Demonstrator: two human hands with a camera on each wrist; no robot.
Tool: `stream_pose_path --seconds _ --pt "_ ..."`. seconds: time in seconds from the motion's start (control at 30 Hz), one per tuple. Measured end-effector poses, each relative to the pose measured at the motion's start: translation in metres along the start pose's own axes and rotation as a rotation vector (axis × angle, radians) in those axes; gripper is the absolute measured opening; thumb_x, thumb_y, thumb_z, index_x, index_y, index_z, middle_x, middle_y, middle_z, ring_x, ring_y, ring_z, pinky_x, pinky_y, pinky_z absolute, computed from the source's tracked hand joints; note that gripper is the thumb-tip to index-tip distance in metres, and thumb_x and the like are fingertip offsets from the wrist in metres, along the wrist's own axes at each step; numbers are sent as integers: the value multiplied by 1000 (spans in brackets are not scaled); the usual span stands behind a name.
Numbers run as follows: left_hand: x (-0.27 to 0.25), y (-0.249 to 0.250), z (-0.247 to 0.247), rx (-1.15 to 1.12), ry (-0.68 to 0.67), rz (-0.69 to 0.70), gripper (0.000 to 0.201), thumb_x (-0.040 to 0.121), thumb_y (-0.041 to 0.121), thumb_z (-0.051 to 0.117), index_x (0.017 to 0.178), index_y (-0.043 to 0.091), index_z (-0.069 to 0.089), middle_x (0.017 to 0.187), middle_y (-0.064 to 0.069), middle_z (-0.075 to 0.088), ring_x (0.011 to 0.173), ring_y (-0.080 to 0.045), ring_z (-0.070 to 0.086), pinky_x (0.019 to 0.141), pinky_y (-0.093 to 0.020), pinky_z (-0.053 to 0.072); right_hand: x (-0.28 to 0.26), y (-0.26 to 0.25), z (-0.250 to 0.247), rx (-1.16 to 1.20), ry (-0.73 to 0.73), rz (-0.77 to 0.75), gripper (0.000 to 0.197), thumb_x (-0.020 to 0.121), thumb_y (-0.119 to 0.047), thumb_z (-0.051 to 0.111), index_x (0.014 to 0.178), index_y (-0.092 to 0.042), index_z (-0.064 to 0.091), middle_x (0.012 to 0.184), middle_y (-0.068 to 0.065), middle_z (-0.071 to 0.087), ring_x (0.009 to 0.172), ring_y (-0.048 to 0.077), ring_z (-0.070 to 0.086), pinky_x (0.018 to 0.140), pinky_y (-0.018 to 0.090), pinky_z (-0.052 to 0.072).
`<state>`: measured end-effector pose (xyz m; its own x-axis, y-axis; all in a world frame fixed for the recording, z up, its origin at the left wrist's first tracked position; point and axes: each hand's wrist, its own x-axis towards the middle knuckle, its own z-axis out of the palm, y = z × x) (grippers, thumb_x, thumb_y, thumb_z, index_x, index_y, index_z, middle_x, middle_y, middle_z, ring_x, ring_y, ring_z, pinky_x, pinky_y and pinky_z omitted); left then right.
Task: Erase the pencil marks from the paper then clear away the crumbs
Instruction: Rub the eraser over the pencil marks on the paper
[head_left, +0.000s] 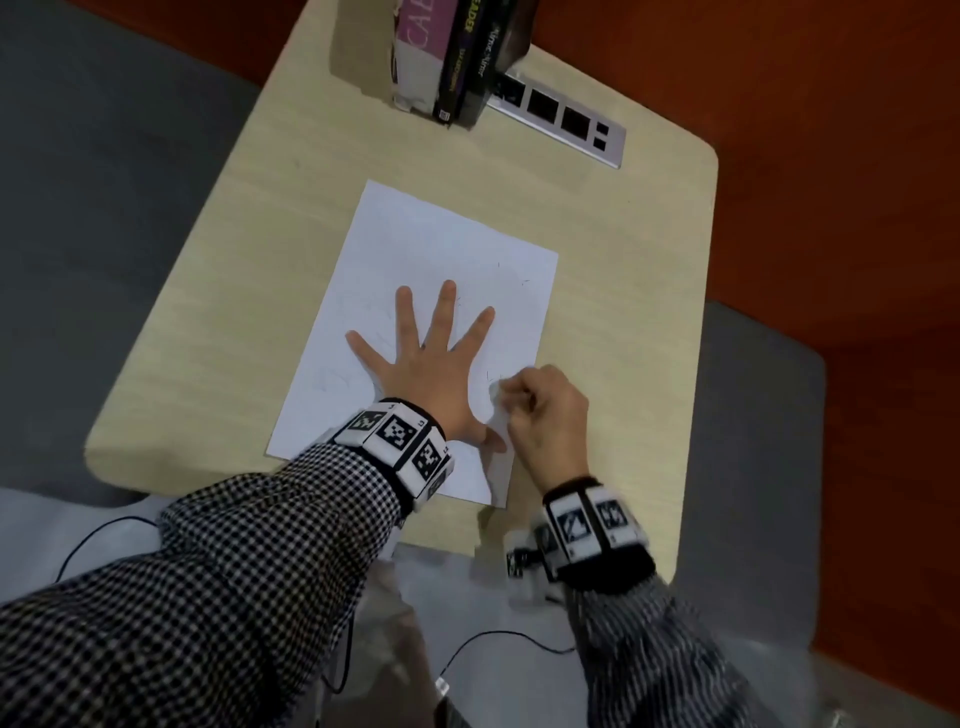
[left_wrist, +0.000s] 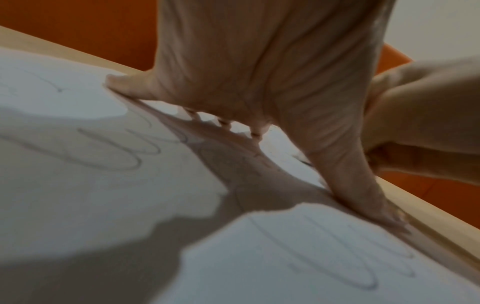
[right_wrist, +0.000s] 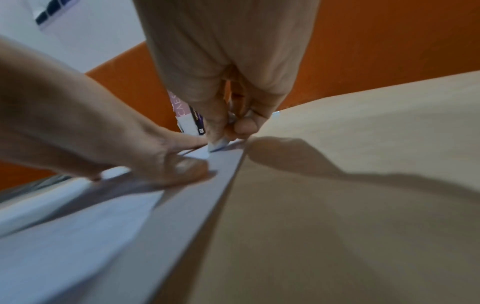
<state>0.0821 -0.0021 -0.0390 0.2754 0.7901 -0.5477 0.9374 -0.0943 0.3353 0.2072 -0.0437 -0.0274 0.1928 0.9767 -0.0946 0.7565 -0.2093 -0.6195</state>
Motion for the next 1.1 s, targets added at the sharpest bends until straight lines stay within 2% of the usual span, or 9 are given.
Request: stream_pose_path --seconds 0.1,0.27,0.37,0.47,0.57,0.63,0.73,0.97,1.1 --pt "1 0 1 5 -5 4 145 44 82 72 143 47 -28 147 5 -47 135 -37 -40 93 -83 -4 37 1 1 -3 19 38 7 81 -6 62 77 -2 67 83 16 64 75 26 60 64 22 39" --pt "2 1 1 -12 -5 -11 140 49 79 73 143 47 -26 148 5 -46 136 -36 -39 94 -83 -3 -20 4 1 -83 17 -36 13 77 -3 65 66 -3 60 68 14 53 56 25 50 52 25 35" --pt "1 0 0 -8 -3 -2 143 46 81 72 143 47 -27 148 5 -46 136 -37 -40 93 -83 -5 3 3 -4 -112 5 -98 3 72 2 60 70 -1 62 71 16 55 56 26 52 52 29 41" --pt "1 0 1 -4 2 6 145 43 82 72 143 47 -27 148 5 -45 136 -37 -40 93 -83 -4 34 -1 -1 -193 68 -118 8 71 9 58 69 1 61 72 18 55 54 30 52 48 27 35" --pt "1 0 1 -6 -1 -6 142 48 78 74 143 48 -26 149 5 -45 136 -37 -39 94 -83 -3 -2 -1 1 -232 31 -144 10 67 7 60 63 -1 55 68 10 49 48 25 44 45 24 28" --pt "2 0 1 -6 1 -12 139 51 76 74 144 47 -26 148 5 -45 136 -37 -39 95 -83 -3 -17 1 -2 -180 -20 -137 10 65 7 59 63 -1 55 67 7 47 50 23 43 45 26 31" --pt "2 0 2 1 4 0 144 45 82 72 143 47 -27 148 5 -46 136 -37 -40 93 -83 -4 18 1 -3 -169 25 -111 11 67 13 58 68 3 60 71 17 55 54 29 51 47 29 38" --pt "2 1 2 0 5 -19 136 55 73 75 144 47 -25 148 5 -45 137 -37 -39 95 -84 -2 -19 0 -1 -183 -14 -120 12 66 4 64 61 -2 55 65 9 50 48 18 42 44 21 24" --pt "2 1 2 -6 6 -9 143 46 82 71 143 46 -27 149 4 -44 136 -38 -39 93 -83 -4 28 -1 -2 -178 35 -71 10 68 9 57 69 0 62 71 17 57 56 25 49 53 24 29"
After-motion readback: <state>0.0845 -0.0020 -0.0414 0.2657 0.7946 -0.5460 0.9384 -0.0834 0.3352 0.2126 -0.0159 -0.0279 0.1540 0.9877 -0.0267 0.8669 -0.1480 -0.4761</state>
